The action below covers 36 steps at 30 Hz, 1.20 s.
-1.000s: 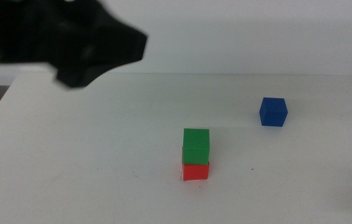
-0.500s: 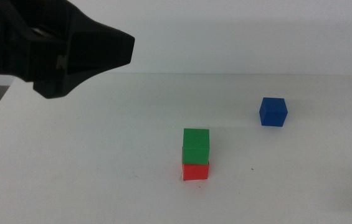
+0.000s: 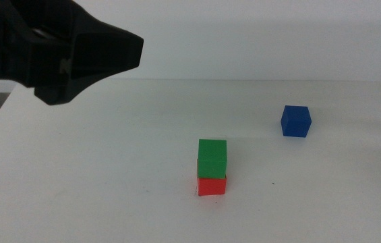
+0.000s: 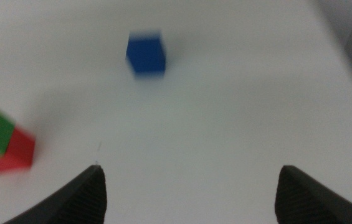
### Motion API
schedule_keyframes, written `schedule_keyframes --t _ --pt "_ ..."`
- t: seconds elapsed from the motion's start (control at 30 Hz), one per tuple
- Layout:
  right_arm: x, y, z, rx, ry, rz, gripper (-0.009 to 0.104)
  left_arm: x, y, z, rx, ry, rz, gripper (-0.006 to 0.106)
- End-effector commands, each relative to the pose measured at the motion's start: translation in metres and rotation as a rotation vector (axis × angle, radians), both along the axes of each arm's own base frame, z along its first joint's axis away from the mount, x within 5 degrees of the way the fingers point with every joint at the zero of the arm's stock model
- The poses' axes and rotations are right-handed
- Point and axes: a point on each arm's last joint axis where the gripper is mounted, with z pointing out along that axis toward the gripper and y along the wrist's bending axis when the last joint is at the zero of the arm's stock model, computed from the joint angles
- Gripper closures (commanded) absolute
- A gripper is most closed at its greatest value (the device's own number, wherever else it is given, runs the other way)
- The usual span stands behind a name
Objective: Stack red cubes first, then green, then blue cubes in a specific spot.
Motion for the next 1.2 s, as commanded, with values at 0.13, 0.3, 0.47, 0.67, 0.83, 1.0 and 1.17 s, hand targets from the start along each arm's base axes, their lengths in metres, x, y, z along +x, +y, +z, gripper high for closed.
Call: schedule_keyframes --t 0.13,0.3,0.47,0.67,0.83,1.0,1.17 --pt "0.05 0.005 0.012 0.079 0.255 0.028 0.002 0.0 0.001 0.0 -0.003 -0.012 0.004 0.007" --pt "0.088 0.008 -0.006 0.132 0.312 0.038 0.002 0.0 0.001 0.0 -0.003 -0.012 0.004 0.007" --pt "0.147 0.006 -0.015 0.125 0.376 0.024 0.002 0.0 0.001 0.001 -0.006 -0.015 0.004 0.007" --pt "0.235 0.031 -0.031 0.004 0.462 0.017 0.002 0.0 0.001 0.001 -0.006 -0.019 0.006 0.007" --pt "0.296 0.062 -0.053 -0.048 0.5 0.002 0.002 0.0 0.001 0.001 -0.006 -0.019 0.006 0.007" --pt "0.339 0.082 -0.087 -0.055 0.53 0.013 0.002 0.0 0.001 0.001 -0.006 -0.019 0.006 0.007" --pt "0.364 0.087 -0.121 -0.058 0.562 -0.016 0.003 0.0 0.001 0.001 -0.006 -0.019 0.006 0.007"
